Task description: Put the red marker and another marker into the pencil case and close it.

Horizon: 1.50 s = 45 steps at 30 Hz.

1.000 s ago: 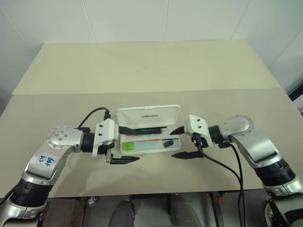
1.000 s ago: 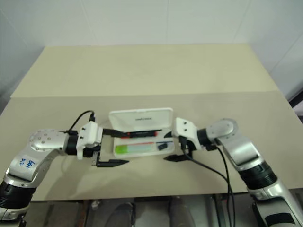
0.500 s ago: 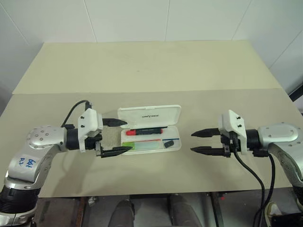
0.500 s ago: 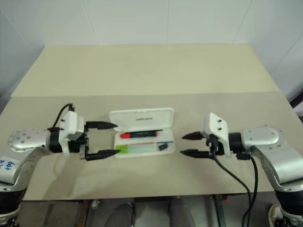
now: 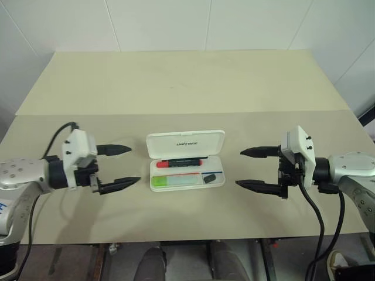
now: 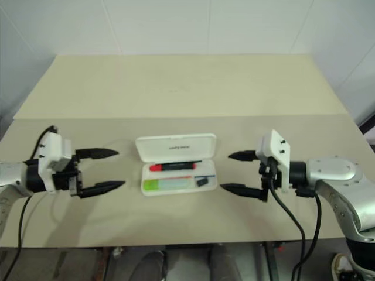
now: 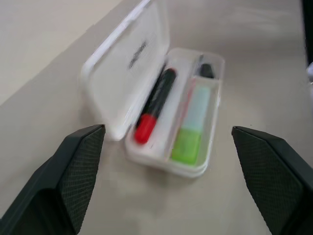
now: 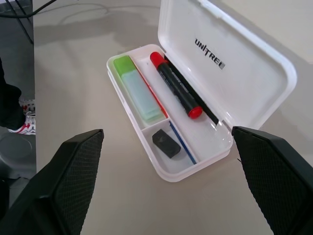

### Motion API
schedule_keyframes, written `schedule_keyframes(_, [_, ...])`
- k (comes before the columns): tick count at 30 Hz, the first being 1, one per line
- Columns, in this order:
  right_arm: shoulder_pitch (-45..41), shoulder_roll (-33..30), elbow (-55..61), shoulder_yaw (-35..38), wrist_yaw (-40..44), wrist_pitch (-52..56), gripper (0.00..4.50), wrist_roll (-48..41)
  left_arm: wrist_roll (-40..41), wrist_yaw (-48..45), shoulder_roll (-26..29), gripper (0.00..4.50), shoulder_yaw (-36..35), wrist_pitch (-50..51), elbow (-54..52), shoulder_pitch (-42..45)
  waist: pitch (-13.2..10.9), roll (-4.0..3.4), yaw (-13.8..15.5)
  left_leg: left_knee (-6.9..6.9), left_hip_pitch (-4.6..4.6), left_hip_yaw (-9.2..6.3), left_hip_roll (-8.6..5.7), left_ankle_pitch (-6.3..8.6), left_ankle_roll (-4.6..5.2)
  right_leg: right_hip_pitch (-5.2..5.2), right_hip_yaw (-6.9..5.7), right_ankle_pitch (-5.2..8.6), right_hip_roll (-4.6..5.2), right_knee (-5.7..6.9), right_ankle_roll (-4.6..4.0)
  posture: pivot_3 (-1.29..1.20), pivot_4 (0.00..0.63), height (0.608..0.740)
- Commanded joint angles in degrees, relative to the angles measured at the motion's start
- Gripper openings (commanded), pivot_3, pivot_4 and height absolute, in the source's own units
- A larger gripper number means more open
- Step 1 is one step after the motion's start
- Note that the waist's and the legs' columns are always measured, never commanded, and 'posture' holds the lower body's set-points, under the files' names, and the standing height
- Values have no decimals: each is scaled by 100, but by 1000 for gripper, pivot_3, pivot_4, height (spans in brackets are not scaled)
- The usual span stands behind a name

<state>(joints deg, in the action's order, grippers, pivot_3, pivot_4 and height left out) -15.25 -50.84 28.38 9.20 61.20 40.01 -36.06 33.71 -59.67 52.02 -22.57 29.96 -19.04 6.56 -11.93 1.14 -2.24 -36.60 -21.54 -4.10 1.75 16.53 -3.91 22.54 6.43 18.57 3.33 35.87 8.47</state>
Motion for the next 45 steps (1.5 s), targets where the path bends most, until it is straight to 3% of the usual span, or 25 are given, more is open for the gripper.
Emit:
schedule_keyframes(1, [13,-15,72,47,-37,-237,4500,24,251,163,-97,3194,-399,0,8,-15,0,1,16,1,0,0,0,0,0,0,0,0,1,-2,0,0,150,740])
schedule_keyframes(10, [-218,250,25,100,-424,-565,4500,52,118,1526,-506,75,-724,8,1135,915,-1,2,59,14,1,1,-1,-2,-2,4,-2,0,3,-2,1,0,150,740])
schedule_keyframes(15, [-440,402,122,133,-531,-581,4500,-143,-367,2043,-938,28,-106,-263,1859,1572,0,6,61,13,3,-1,-2,-3,-4,2,-4,-3,3,0,4,0,150,740])
schedule_keyframes(22, [-337,320,430,189,-545,-620,4500,-234,-990,2072,-1393,28,1009,-431,2413,2190,-1,7,75,22,-3,-1,-3,-3,-6,8,-6,-2,5,-3,4,0,150,740])
schedule_keyframes(31, [-218,216,549,224,-684,-625,4500,-117,-1312,1743,-1954,28,1745,-619,3307,3182,-1,9,55,13,-2,-1,-4,-5,-8,7,-6,-3,3,4,5,0,150,740])
schedule_keyframes(39, [-138,203,625,225,-835,-622,4500,-112,-933,527,-1772,28,1982,-287,2827,3114,-1,9,70,15,-3,-1,-4,-5,-9,8,-4,-3,3,4,5,0,150,740])
schedule_keyframes(45, [-87,229,652,183,-934,-628,4500,-98,-570,-767,-1118,28,2147,124,2330,2861,-1,8,59,18,0,0,-2,-5,-8,8,-4,-2,1,6,4,0,150,740])
